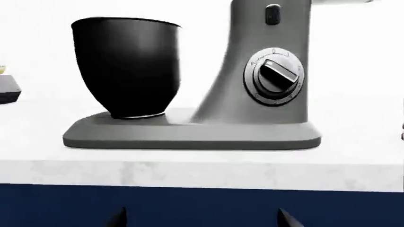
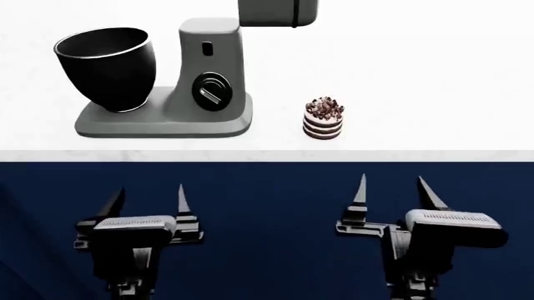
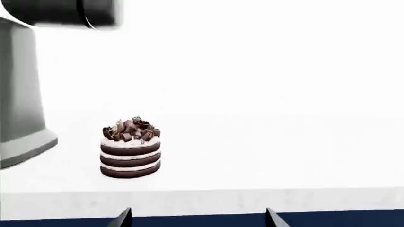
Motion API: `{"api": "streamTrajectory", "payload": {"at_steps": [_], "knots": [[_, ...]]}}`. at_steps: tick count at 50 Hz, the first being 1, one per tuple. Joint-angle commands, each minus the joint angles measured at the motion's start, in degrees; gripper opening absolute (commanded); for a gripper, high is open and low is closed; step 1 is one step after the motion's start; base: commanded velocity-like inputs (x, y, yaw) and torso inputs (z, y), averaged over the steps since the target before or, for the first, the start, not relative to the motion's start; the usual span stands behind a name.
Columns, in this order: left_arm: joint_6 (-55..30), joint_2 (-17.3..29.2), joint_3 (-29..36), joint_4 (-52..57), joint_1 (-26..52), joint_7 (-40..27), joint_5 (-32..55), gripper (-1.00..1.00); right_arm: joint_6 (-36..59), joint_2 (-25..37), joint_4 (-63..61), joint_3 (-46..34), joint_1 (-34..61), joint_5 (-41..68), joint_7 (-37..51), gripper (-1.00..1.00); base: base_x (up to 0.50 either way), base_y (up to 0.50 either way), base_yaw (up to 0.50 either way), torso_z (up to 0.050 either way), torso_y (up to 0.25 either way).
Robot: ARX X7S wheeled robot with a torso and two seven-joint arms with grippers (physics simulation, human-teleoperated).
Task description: Place the cake in the stand mixer bowl.
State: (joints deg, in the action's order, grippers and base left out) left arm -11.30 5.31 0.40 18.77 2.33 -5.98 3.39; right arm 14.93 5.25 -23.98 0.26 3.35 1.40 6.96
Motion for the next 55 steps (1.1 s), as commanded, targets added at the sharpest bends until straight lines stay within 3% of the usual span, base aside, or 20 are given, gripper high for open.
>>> {"api": "streamTrajectory", "payload": {"at_steps": [1, 3, 5, 8, 12, 16, 37, 47, 55], "knots": [[-17.18, 4.41, -8.66, 30.19, 4.58, -3.76, 3.14, 1.00, 22.82, 5.52, -35.85, 8.48, 7.67, 3.24, 1.73, 1.00, 0.00, 0.00, 0.00, 0.000, 0.000], [-21.78, 5.63, -12.35, 36.25, 6.69, -4.47, 4.71, 1.00, 19.43, 12.17, -36.01, 9.59, 6.91, 9.82, 8.91, 1.00, 0.00, 0.00, 0.00, 0.000, 0.000], [-25.83, 6.52, -16.94, 40.84, 8.96, -5.44, 6.91, 1.00, 10.69, 29.36, -36.01, 5.76, 3.95, 26.27, 26.09, 1.00, 0.00, 0.00, 0.00, 0.000, 0.000], [-23.30, 15.80, -17.62, 41.20, 6.97, -16.27, 15.96, 1.00, -2.04, 53.38, -35.99, -2.12, 1.87, 33.35, 51.88, 1.00, 0.00, 0.00, 0.00, 0.000, 0.000], [-20.59, 30.60, -14.26, 41.18, 6.36, -33.50, 28.31, 1.00, -9.37, 61.36, -35.93, -6.62, 0.58, 33.17, 59.77, 1.00, 0.00, 0.08, 0.00, 0.000, 0.000], [-18.60, 33.19, -12.95, 40.91, 5.21, -36.55, 29.33, 1.00, -10.16, 62.79, -35.71, -9.60, 1.83, 32.78, 60.99, 1.00, 0.00, 0.50, 0.00, 0.000, 0.000], [-13.71, 33.44, -10.04, 39.13, 1.06, -36.54, 24.75, 1.00, -9.17, 62.31, -34.88, -14.57, 4.19, 31.45, 61.16, 1.00, 0.00, 0.50, 0.00, 0.000, 0.000], [-13.32, 34.06, -9.47, 39.20, 0.86, -37.04, 24.57, 1.00, -11.33, 62.68, -33.89, -13.97, 2.56, 32.08, 61.89, 1.00, 0.02, 0.01, 0.00, 0.000, 0.000], [-11.86, 34.28, -9.17, 38.63, -0.17, -36.97, 23.58, 1.00, -11.05, 62.24, -34.16, -16.17, 2.96, 31.04, 59.40, 1.00, 0.45, -0.23, 0.00, 0.000, 0.000]]}}
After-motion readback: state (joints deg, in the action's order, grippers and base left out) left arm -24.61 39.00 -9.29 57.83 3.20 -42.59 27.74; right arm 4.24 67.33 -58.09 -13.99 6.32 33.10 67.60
